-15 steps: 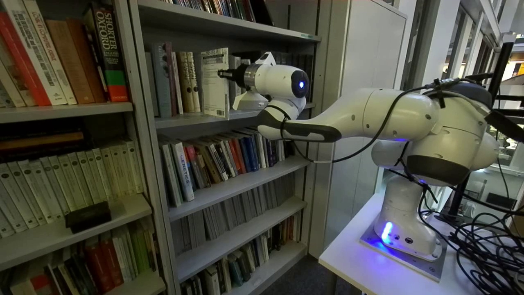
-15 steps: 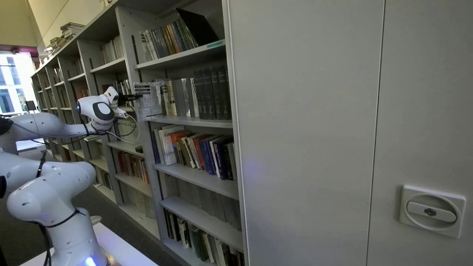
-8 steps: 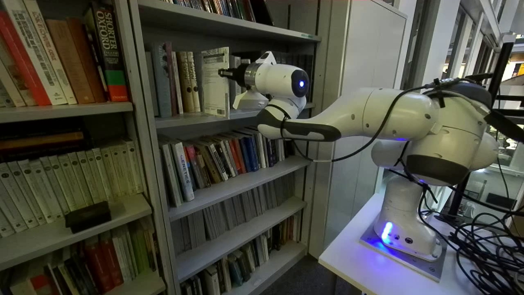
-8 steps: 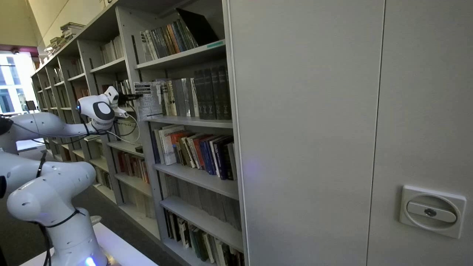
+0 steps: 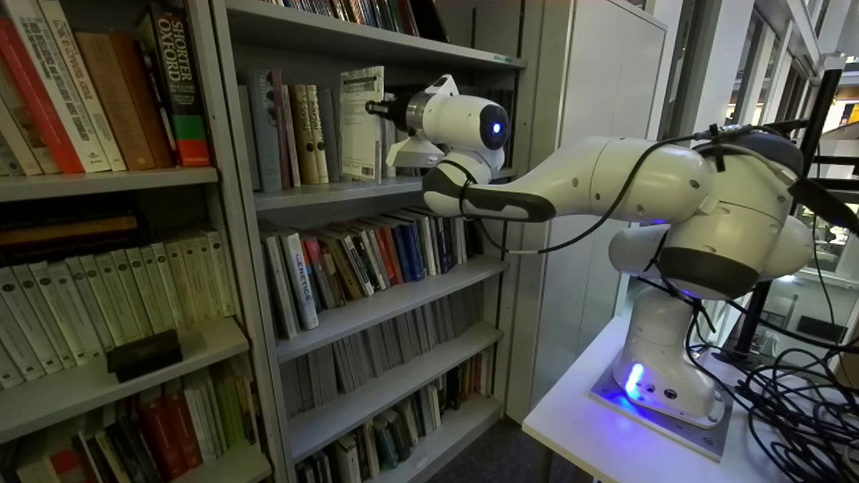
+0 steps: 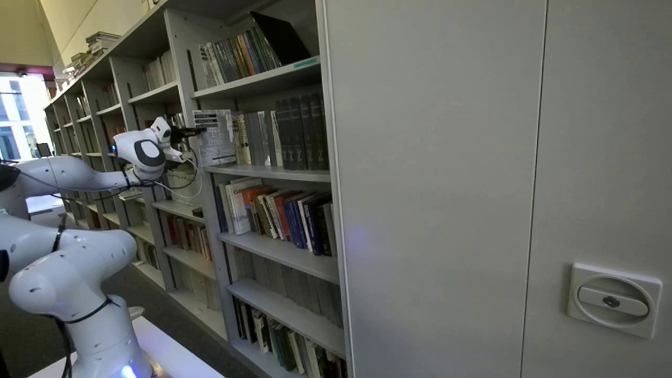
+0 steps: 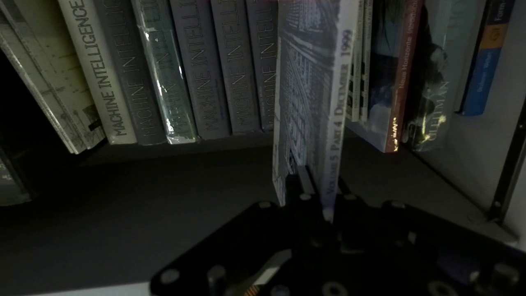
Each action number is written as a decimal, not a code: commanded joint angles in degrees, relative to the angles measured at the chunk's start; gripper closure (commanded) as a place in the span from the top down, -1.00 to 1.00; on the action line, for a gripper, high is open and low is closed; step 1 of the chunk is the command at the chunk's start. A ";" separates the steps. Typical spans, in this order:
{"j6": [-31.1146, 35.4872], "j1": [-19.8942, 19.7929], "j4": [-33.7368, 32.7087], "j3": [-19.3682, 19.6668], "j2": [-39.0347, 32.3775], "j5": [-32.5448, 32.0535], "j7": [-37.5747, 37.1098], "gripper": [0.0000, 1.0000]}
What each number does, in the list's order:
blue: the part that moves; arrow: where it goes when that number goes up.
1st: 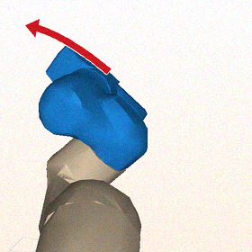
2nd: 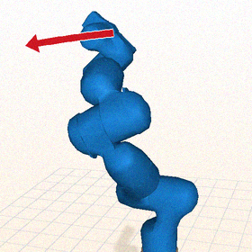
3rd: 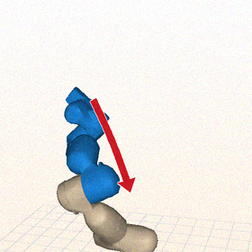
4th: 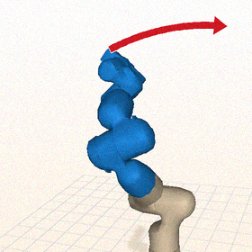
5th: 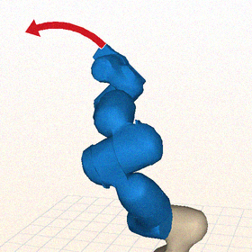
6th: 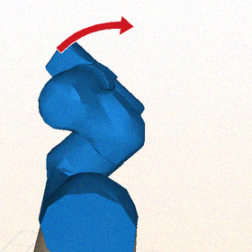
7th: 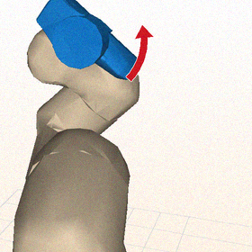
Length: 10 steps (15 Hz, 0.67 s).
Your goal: Move the thin white book to the right
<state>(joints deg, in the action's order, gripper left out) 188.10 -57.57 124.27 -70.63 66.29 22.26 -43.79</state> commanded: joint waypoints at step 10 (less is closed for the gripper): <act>5.54 -5.19 0.16 2.16 -5.86 -1.48 7.28 -0.97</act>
<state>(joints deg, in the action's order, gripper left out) 189.95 -62.35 124.27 -69.88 63.89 22.15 -39.74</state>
